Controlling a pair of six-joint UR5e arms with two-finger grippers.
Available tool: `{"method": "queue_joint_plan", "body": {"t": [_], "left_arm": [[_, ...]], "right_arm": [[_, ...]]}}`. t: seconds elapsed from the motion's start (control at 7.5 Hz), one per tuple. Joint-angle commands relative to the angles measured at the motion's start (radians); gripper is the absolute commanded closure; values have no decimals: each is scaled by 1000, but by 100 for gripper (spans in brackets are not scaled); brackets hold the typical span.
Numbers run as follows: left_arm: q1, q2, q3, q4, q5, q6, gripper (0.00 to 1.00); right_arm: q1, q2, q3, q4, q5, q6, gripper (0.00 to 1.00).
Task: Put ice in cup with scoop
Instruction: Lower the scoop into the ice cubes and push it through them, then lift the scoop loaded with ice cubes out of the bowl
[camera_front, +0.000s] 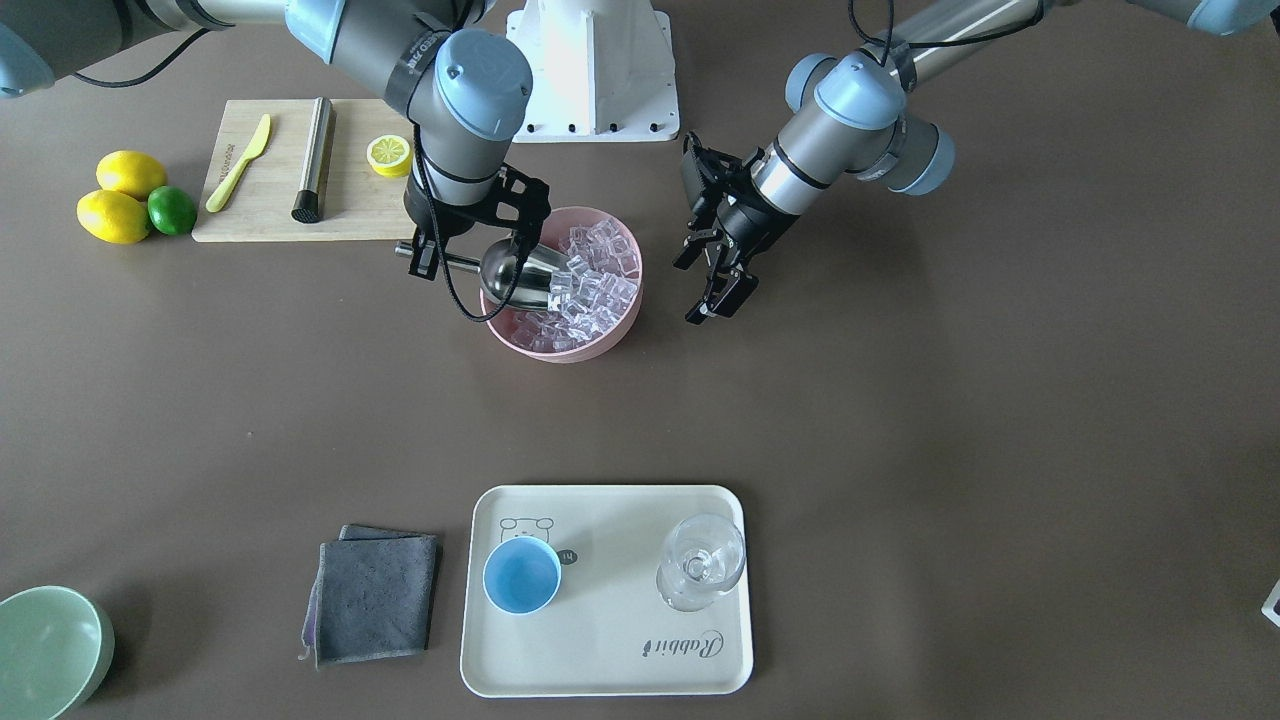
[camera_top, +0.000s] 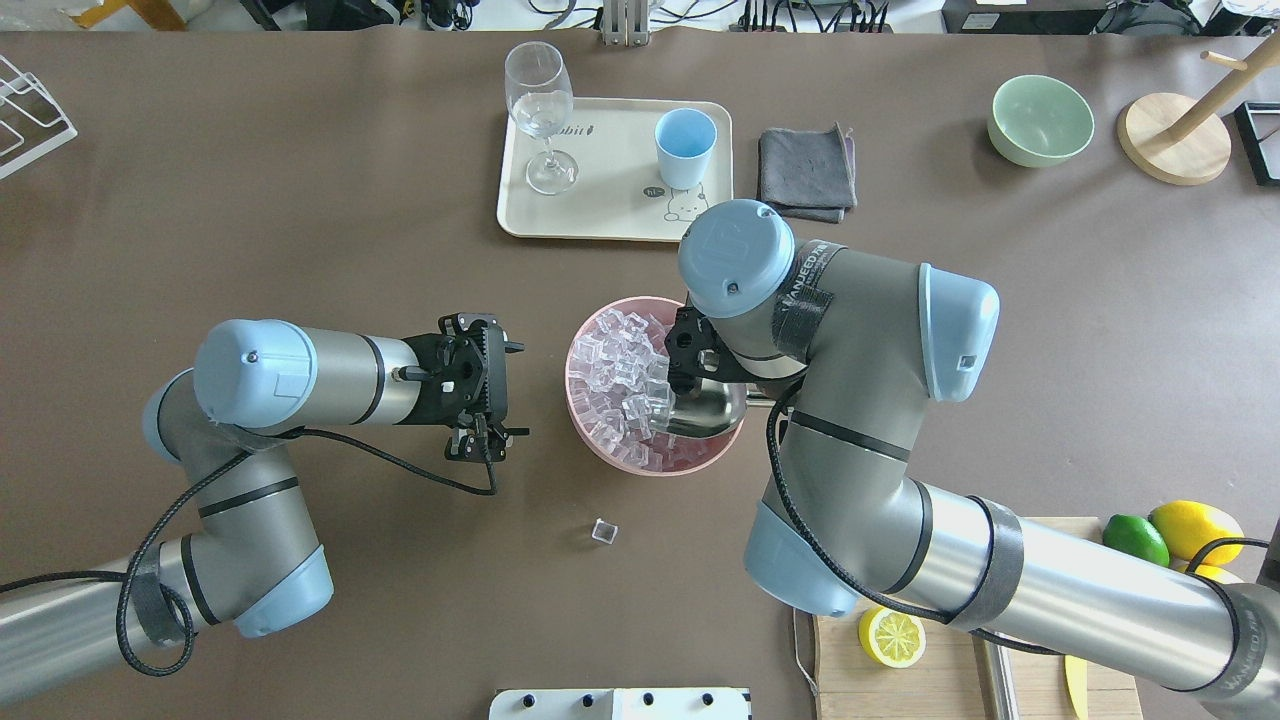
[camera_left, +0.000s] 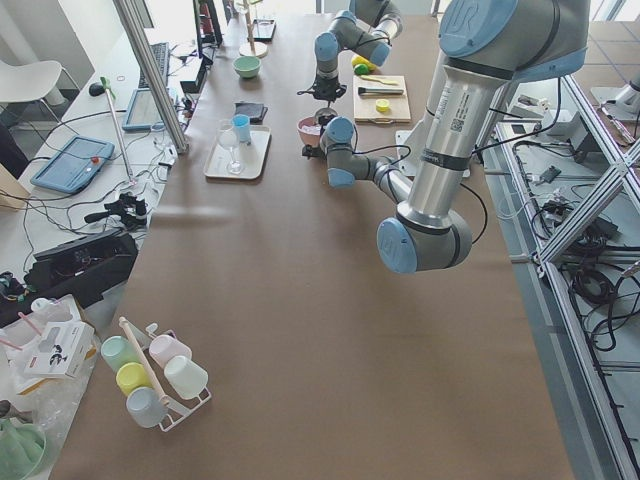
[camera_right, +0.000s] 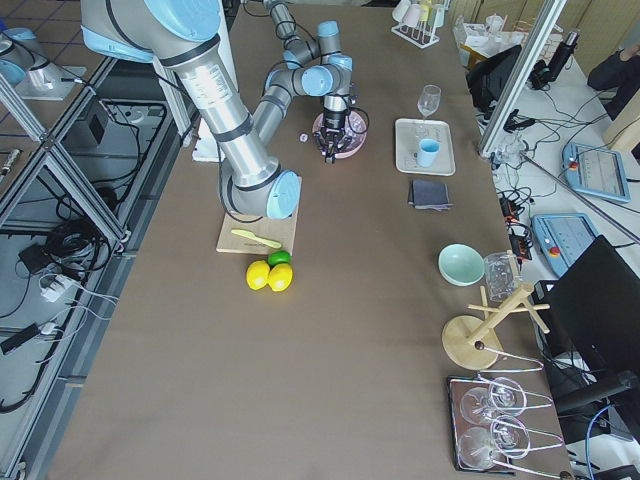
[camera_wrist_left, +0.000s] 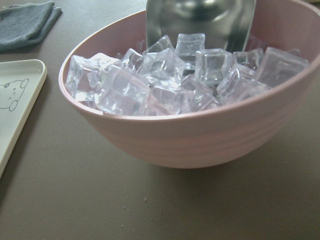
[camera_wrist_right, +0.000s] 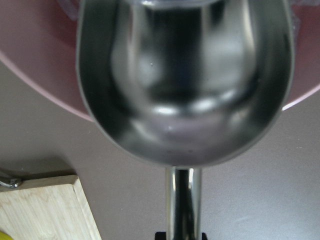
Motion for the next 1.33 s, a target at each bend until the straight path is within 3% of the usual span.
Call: {"method": "queue_joint_plan", "body": {"t": [0.0,1.2], "left_arm": [[0,-2,2,4,1,-4,2],[2,1,3,-2,1,-2,2]], "right_arm": [[28,-23,3,82,49,0,100],[51,-118,3,344,152,10,100]]}}
